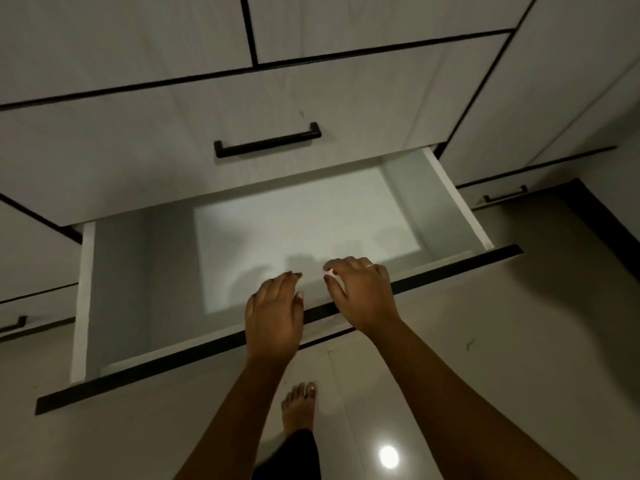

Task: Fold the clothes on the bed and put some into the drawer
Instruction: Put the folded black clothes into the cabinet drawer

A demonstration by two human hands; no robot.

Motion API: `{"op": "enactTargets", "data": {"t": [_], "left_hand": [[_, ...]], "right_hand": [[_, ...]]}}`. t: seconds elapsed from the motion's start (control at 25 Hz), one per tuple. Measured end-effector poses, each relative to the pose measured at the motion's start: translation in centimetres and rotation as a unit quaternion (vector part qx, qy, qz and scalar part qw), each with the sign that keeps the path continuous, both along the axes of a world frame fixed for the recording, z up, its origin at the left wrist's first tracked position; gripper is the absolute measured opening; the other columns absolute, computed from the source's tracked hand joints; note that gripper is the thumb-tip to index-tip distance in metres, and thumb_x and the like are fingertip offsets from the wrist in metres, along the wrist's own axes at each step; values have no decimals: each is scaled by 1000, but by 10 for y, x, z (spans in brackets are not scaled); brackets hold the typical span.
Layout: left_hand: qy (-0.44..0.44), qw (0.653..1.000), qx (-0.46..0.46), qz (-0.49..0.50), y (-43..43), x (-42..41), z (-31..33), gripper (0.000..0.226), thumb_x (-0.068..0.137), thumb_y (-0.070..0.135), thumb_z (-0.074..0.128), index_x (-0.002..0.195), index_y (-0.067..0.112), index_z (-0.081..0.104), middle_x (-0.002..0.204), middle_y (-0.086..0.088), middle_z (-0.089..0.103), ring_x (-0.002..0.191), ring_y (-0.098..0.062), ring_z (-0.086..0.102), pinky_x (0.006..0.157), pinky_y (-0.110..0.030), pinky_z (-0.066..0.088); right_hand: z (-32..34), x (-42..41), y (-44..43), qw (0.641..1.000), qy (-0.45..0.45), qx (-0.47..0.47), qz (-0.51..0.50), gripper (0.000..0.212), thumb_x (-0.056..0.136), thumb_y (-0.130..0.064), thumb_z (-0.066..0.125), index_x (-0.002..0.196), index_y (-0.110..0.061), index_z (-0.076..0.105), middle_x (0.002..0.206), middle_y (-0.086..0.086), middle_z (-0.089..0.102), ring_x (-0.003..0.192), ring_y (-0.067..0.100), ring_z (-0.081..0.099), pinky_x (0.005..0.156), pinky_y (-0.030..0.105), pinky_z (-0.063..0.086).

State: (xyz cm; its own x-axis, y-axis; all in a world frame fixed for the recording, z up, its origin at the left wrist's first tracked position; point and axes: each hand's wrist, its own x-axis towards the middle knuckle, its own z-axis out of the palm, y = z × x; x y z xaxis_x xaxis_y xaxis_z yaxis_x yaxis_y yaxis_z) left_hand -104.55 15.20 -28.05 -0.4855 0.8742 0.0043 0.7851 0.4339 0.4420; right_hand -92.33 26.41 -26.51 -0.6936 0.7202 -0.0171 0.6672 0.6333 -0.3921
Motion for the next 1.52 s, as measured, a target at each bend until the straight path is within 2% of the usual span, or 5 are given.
{"op": "enactTargets", "data": {"t": [0.12, 0.6, 0.92, 1.2, 1.52], "left_hand": [[-19, 978, -209, 7, -6, 15, -10, 53, 102, 46, 14, 149, 28, 30, 156, 4, 30, 146, -18, 18, 118, -45, 17], [-218, 881, -420, -17, -33, 56, -13, 51, 102, 49, 14, 150, 33, 23, 154, -6, 33, 139, -29, 33, 115, -47, 22], [-374, 887, -270, -19, 92, 130, 60, 49, 104, 39, 28, 151, 25, 24, 157, -6, 27, 142, -28, 29, 114, -41, 24], [-383, 883, -211, -171, 149, 261, 74, 34, 100, 37, 37, 131, 31, 50, 137, -4, 54, 120, -26, 53, 106, -43, 40], [-318, 843, -291, -323, 8, 498, 98, 42, 104, 22, 37, 144, 9, 37, 135, -15, 49, 110, -28, 48, 90, -31, 37]], "right_hand": [[-10, 8, -17, 963, -259, -67, -18, 58, 101, -51, 14, 126, -22, 57, 129, 5, 58, 126, 29, 45, 101, 44, 31], [-3, 50, -61, 910, -379, -162, 42, 49, 101, -45, 25, 137, -21, 48, 137, 11, 48, 131, 33, 37, 101, 48, 28], [47, 117, 37, 953, -175, -159, -189, 51, 102, -37, 35, 150, -24, 25, 152, 0, 35, 141, 25, 28, 109, 46, 26], [101, 238, 66, 921, -106, -118, -357, 73, 94, -30, 53, 152, -32, 9, 160, -4, 13, 147, 21, 7, 114, 54, 7], [118, 510, -95, 809, -120, -118, -563, 71, 100, -28, 43, 153, -33, -4, 162, -3, 2, 148, 24, -3, 113, 62, 1]]}}
